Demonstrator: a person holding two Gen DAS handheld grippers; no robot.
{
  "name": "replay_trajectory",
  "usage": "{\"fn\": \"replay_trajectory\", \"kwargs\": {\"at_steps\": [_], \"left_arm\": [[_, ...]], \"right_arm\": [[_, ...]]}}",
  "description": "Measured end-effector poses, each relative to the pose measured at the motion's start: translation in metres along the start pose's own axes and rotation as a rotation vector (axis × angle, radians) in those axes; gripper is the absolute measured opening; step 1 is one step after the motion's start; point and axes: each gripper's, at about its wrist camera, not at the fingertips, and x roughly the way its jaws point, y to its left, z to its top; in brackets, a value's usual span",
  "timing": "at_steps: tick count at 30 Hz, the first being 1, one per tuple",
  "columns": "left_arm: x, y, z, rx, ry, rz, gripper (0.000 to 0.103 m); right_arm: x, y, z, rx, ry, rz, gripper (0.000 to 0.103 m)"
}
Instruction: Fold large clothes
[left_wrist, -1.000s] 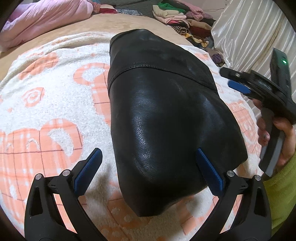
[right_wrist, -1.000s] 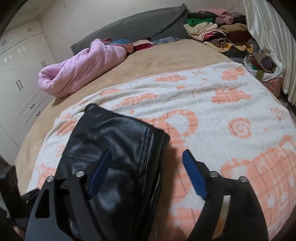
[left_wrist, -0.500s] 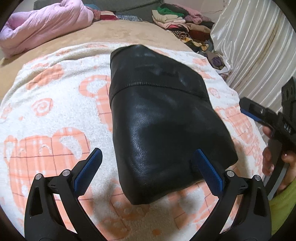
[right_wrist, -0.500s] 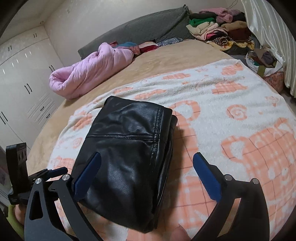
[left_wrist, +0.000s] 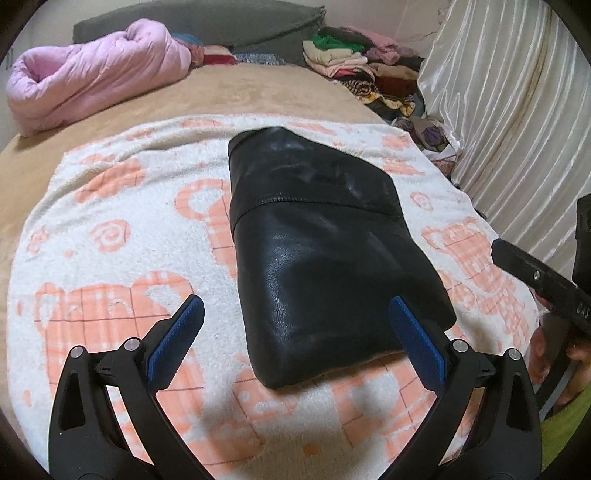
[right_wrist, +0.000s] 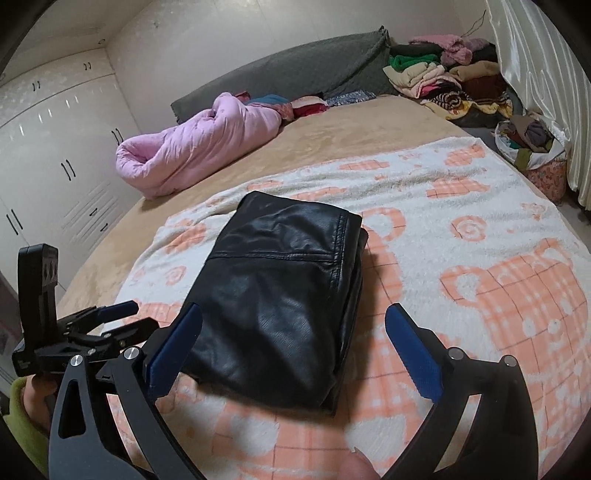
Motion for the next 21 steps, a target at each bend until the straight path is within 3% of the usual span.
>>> {"fn": "replay_trajectory", "kwargs": {"at_steps": [15,21], "left_arm": [[-0.037,0.003,-0.034,-0.006,-0.096,0.009,0.094],[-0.043,0.006,-0.048,0.008,-0.104,0.012,0.094]], "right_arm": [[-0.049,0.048,-0.052,-0.109,-0.155,-0.109,0.099],[-0.058,0.048,-0.071,-0.103,-0.206,-0.156,0.099]]}}
